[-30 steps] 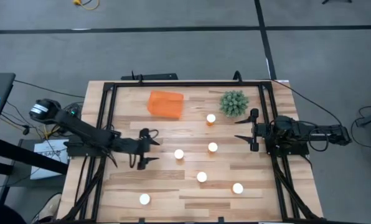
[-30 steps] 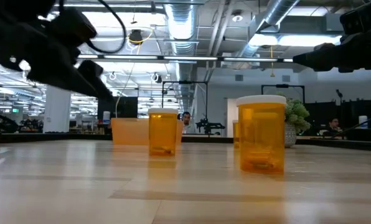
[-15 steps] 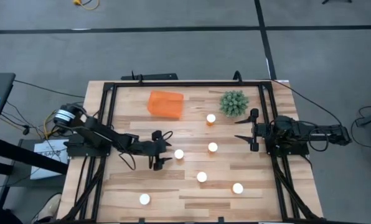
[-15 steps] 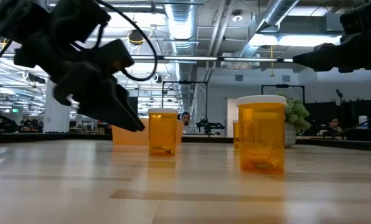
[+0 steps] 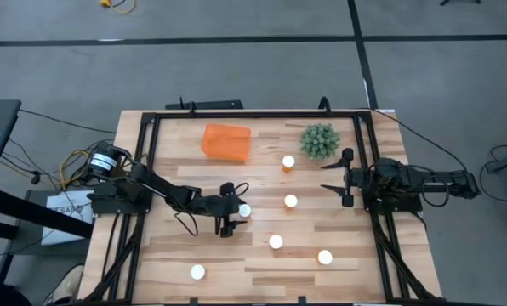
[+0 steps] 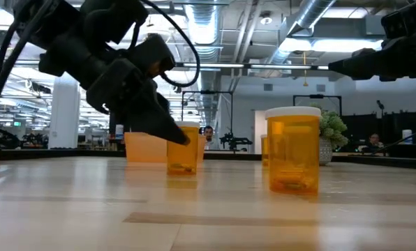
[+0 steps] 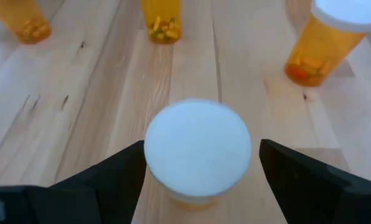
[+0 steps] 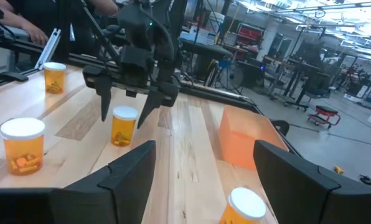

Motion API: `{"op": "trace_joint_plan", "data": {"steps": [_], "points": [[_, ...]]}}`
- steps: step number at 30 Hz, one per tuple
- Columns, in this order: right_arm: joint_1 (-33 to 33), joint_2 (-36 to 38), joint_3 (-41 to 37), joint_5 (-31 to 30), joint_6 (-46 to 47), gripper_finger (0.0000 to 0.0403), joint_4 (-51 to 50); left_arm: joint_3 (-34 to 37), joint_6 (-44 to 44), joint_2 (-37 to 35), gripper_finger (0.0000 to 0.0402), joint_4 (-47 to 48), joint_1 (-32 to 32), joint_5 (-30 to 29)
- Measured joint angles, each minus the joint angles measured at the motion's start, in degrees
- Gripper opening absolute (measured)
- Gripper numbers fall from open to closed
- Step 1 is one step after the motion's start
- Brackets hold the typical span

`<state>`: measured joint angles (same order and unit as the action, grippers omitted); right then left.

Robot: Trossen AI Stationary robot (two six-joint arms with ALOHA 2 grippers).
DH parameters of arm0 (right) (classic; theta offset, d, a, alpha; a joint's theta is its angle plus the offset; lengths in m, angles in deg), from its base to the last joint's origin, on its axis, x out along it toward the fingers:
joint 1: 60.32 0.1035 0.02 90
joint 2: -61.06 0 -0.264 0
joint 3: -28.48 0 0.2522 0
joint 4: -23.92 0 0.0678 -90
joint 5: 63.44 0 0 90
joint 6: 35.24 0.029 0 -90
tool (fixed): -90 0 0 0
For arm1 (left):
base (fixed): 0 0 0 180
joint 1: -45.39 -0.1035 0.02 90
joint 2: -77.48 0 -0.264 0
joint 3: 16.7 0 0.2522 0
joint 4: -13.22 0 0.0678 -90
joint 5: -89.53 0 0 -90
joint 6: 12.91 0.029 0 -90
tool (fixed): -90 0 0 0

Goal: Pick and place pill bottles into a basket
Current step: Put the orange pill bottle into the orange bin

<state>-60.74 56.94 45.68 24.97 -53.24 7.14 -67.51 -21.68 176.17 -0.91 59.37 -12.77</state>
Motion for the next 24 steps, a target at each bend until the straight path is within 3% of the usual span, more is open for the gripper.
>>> {"op": "trace_joint_plan", "data": {"steps": [7,17,24], "points": [[0.0,0.0,0.0,0.0,0.0,0.0265,0.0,0.0,-0.2,0.0,0.0278,0.1,-0.6,-0.2],[0.0,0.0,0.0,0.0,0.0,0.0265,0.0,0.0,0.4,0.0,0.0169,-0.6,-2.4,-2.1],[0.0,0.0,0.0,0.0,0.0,0.0265,0.0,0.0,4.1,-1.6,0.0195,-4.6,-6.2,-10.3]]}}
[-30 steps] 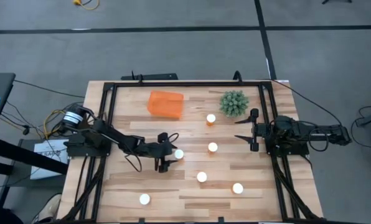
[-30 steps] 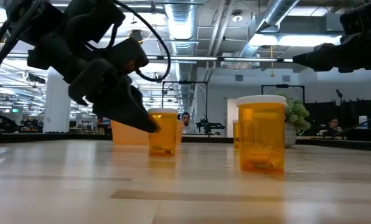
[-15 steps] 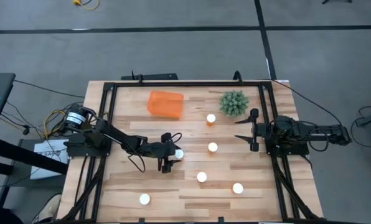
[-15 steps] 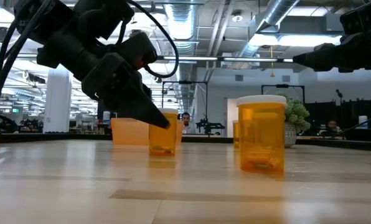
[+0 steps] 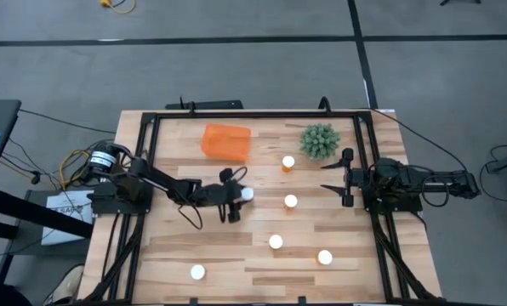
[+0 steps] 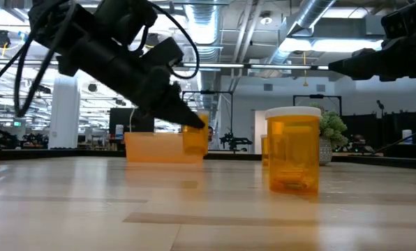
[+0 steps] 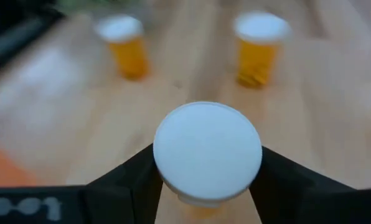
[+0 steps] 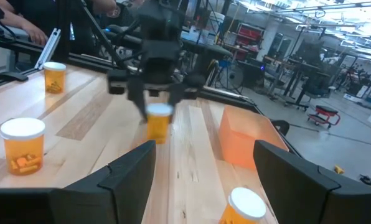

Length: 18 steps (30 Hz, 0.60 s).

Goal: Pick and place pill bottles into a basket
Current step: Put the orange pill bottle into the orange bin

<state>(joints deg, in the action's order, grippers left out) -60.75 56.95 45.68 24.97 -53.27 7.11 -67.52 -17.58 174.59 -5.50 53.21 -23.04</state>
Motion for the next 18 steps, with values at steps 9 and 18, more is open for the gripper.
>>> {"op": "trace_joint_plan", "data": {"steps": [9,18], "points": [[0.0,0.0,0.0,0.0,0.0,0.0265,0.0,0.0,5.8,-9.7,0.0183,-0.1,-5.7,-8.0],[0.0,0.0,0.0,0.0,0.0,0.0265,0.0,0.0,8.6,-17.0,0.0191,7.6,-15.2,-12.4]]}}
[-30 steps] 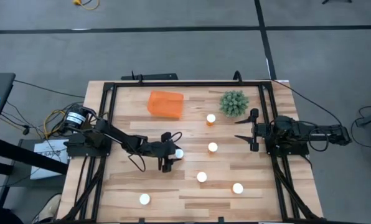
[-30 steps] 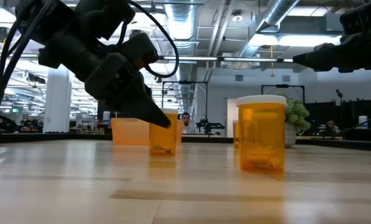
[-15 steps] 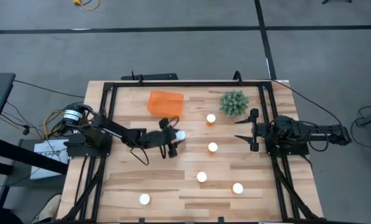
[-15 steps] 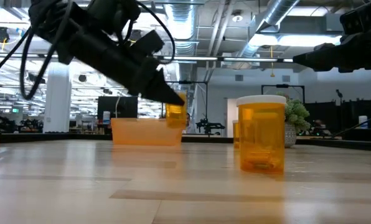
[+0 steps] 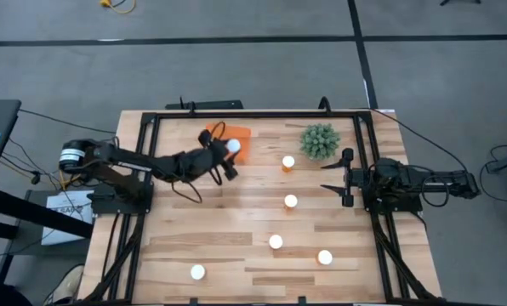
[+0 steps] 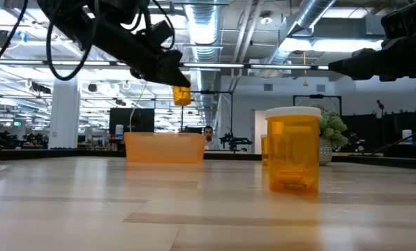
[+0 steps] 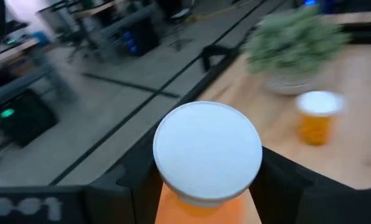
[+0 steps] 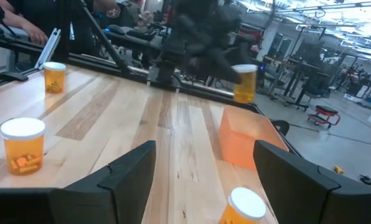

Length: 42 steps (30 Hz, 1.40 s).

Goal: Pick and place pill bottles into a basket
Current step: Put the orange pill bottle into the orange bin

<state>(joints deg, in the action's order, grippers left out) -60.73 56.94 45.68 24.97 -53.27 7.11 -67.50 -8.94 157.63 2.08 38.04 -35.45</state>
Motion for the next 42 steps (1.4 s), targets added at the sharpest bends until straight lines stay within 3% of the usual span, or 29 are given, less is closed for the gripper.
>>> {"op": "trace_joint_plan", "data": {"steps": [5,17,21,26,42], "points": [[0.0,0.0,0.0,0.0,0.0,0.0265,0.0,0.2,-0.8,-0.4,0.0190,2.6,-6.3,0.4],[0.0,0.0,0.0,0.0,0.0,0.0265,0.0,8.8,-8.8,-0.4,0.0188,-2.9,-18.1,7.0],[0.0,0.0,0.0,0.0,0.0,0.0265,0.0,10.7,-11.2,-0.4,0.0189,-5.0,-21.5,12.9],[0.0,0.0,0.0,0.0,0.0,0.0265,0.0,11.9,-13.1,-0.3,0.0189,-5.1,-25.6,15.5],[0.0,0.0,0.0,0.0,0.0,0.0265,0.0,11.8,-7.9,1.6,0.0190,-5.8,-29.0,22.4]]}}
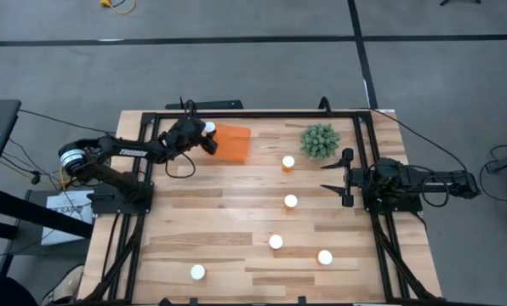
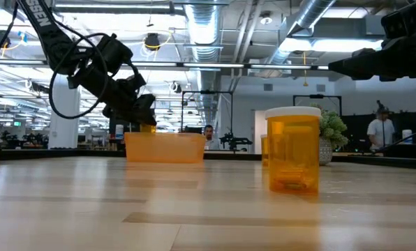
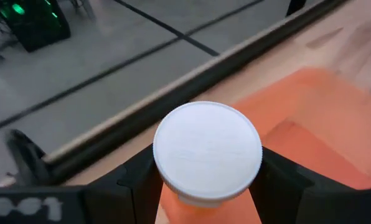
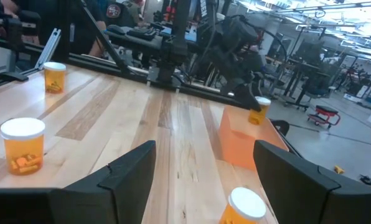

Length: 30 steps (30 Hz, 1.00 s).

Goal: Pick and place pill bottles into a basket
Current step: Put the orange pill bottle into the orange bin

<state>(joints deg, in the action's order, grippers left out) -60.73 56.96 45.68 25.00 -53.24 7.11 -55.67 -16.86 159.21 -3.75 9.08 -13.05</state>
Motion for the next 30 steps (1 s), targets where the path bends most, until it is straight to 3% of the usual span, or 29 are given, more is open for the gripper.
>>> {"op": "trace_joint_plan", "data": {"steps": [3,10,20,30], "points": [[0.0,0.0,0.0,0.0,0.0,0.0265,0.0,-0.3,-0.3,3.7,0.0190,-1.1,-0.6,2.6],[0.0,0.0,0.0,0.0,0.0,0.0265,0.0,-2.4,0.0,11.2,0.0190,-8.3,-0.1,2.3],[0.0,0.0,0.0,0.0,0.0,0.0265,0.0,-3.2,2.0,11.6,0.0197,-7.6,0.0,1.7],[0.0,0.0,0.0,0.0,0.0,0.0265,0.0,-3.2,3.5,11.6,0.0251,-7.6,0.0,2.4]]}}
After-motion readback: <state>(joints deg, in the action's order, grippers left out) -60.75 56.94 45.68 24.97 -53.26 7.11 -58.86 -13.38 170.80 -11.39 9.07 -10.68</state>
